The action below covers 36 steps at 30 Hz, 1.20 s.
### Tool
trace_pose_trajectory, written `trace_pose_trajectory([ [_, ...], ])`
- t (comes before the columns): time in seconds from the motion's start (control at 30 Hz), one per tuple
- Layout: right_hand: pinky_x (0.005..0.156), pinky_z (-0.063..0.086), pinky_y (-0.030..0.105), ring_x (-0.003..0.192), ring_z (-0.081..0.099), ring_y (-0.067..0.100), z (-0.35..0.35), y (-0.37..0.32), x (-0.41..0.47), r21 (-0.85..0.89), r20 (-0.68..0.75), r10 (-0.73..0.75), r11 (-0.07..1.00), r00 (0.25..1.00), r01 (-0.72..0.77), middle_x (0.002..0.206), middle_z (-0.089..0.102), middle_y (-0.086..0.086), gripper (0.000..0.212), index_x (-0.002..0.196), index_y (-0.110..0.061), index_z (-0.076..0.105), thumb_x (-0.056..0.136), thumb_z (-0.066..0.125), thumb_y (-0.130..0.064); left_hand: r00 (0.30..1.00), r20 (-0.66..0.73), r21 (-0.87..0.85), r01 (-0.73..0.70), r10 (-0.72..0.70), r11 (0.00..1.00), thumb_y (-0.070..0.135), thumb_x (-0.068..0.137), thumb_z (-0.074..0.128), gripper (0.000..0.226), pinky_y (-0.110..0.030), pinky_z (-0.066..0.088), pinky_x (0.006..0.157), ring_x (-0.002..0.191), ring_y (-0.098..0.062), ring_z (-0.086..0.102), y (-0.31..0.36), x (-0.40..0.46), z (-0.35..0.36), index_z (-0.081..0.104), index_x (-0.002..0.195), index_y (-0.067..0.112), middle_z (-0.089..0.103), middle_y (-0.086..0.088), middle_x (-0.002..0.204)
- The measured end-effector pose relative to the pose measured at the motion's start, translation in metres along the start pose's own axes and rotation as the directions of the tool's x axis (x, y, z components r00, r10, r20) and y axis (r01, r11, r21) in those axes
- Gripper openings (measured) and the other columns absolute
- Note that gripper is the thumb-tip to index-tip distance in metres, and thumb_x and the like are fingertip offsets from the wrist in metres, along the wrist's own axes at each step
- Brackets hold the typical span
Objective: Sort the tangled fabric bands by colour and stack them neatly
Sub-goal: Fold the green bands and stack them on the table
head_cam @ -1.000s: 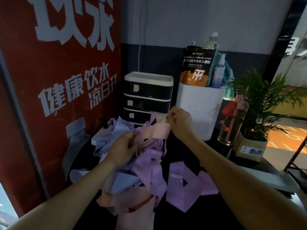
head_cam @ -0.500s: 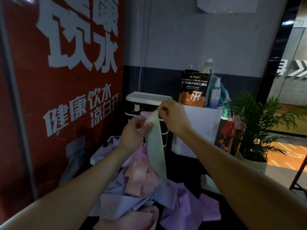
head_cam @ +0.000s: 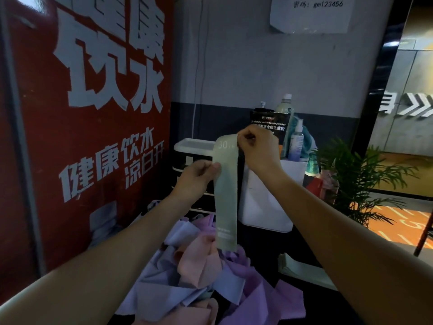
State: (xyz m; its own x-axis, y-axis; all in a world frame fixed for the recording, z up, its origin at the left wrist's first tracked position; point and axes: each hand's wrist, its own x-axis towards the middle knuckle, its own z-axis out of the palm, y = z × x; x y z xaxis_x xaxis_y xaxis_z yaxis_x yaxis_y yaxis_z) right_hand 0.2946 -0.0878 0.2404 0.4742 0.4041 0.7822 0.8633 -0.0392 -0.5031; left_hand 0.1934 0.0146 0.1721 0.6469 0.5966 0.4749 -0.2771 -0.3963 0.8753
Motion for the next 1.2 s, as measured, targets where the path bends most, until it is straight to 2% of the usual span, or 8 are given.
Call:
trace_pose_trajectory([
  [0.2,0.065,0.040,-0.002,0.073,0.054,-0.002,-0.020,-0.002,-0.011,0.020,0.067,-0.011,1.000,0.998,0.010,0.090,0.062,-0.003,0.009,0.089,-0.011,0.066,0.089,0.058,-0.009,0.995,-0.022,-0.207,0.092,-0.099,0.974,0.031,0.093,0.056,0.019,-0.033,0.052,0.084,0.086,-0.017,0.062,0.027,0.008,0.014,0.064,0.090,0.014,0.066,-0.004,0.090],
  [0.33,0.075,0.049,0.012,0.078,0.060,0.003,-0.038,0.001,-0.018,0.153,0.143,0.076,0.983,0.987,-0.098,0.089,0.065,-0.004,0.011,0.093,-0.009,0.067,0.087,0.059,-0.004,0.996,-0.020,-0.250,0.083,-0.091,0.965,0.018,0.092,0.058,0.007,-0.025,0.049,0.069,0.074,-0.013,0.058,0.034,0.003,0.027,0.061,0.086,0.015,0.064,-0.001,0.082],
  [0.47,0.087,0.055,0.032,0.092,0.065,0.025,-0.059,0.004,-0.024,0.443,0.162,0.205,0.859,0.965,-0.257,0.090,0.066,0.005,0.010,0.089,-0.008,0.066,0.088,0.058,-0.004,0.998,-0.001,-0.195,0.055,-0.057,0.979,0.015,0.090,0.060,0.005,-0.021,0.048,0.059,0.065,-0.009,0.058,0.042,-0.006,0.044,0.062,0.086,0.018,0.065,0.003,0.078],
  [0.57,0.076,0.057,0.021,0.085,0.062,0.014,-0.075,0.006,-0.029,0.424,0.113,0.222,0.871,0.969,-0.249,0.087,0.062,0.000,0.010,0.090,-0.007,0.063,0.085,0.062,0.002,0.996,0.065,-0.160,0.066,-0.056,0.985,0.016,0.089,0.061,0.004,-0.029,0.050,0.069,0.074,-0.014,0.062,0.049,-0.009,0.058,0.065,0.088,0.019,0.068,0.001,0.084],
  [0.7,0.079,0.057,0.026,0.088,0.063,0.016,-0.096,0.006,-0.030,0.330,0.057,0.243,0.911,0.968,-0.248,0.090,0.062,0.000,0.015,0.092,-0.007,0.064,0.082,0.064,0.003,0.980,0.192,-0.185,0.088,-0.051,0.979,0.013,0.087,0.063,0.019,-0.029,0.054,0.074,0.081,-0.016,0.064,0.062,-0.011,0.076,0.064,0.105,0.007,0.068,-0.005,0.096],
  [0.93,0.069,0.055,0.020,0.085,0.061,0.017,-0.127,0.024,-0.045,0.485,0.153,0.318,0.801,0.936,-0.351,0.094,0.060,0.006,0.037,0.115,-0.004,0.052,0.081,0.067,0.001,0.977,0.213,-0.233,0.038,0.013,0.972,0.003,0.087,0.061,0.011,-0.016,0.049,0.051,0.061,-0.006,0.063,0.077,-0.007,0.103,0.062,0.088,0.014,0.065,-0.003,0.082],
  [1.07,0.068,0.056,0.018,0.086,0.063,0.019,-0.131,0.047,-0.068,0.351,0.318,0.357,0.816,0.878,-0.459,0.093,0.063,0.006,0.039,0.114,0.001,0.056,0.078,0.071,0.000,0.980,0.201,-0.320,0.070,-0.005,0.945,0.003,0.087,0.060,0.010,-0.021,0.054,0.061,0.072,-0.015,0.061,0.075,-0.006,0.120,0.059,0.087,0.013,0.063,-0.004,0.085],
  [1.2,0.066,0.051,0.012,0.081,0.060,0.013,-0.130,0.072,-0.098,0.083,0.476,0.386,0.874,0.790,-0.478,0.092,0.065,0.006,0.033,0.108,0.004,0.062,0.077,0.072,-0.001,0.976,0.211,-0.388,0.129,-0.049,0.912,0.006,0.089,0.058,0.012,-0.017,0.051,0.054,0.069,-0.008,0.062,0.078,-0.011,0.142,0.060,0.098,0.014,0.064,0.000,0.086],
])
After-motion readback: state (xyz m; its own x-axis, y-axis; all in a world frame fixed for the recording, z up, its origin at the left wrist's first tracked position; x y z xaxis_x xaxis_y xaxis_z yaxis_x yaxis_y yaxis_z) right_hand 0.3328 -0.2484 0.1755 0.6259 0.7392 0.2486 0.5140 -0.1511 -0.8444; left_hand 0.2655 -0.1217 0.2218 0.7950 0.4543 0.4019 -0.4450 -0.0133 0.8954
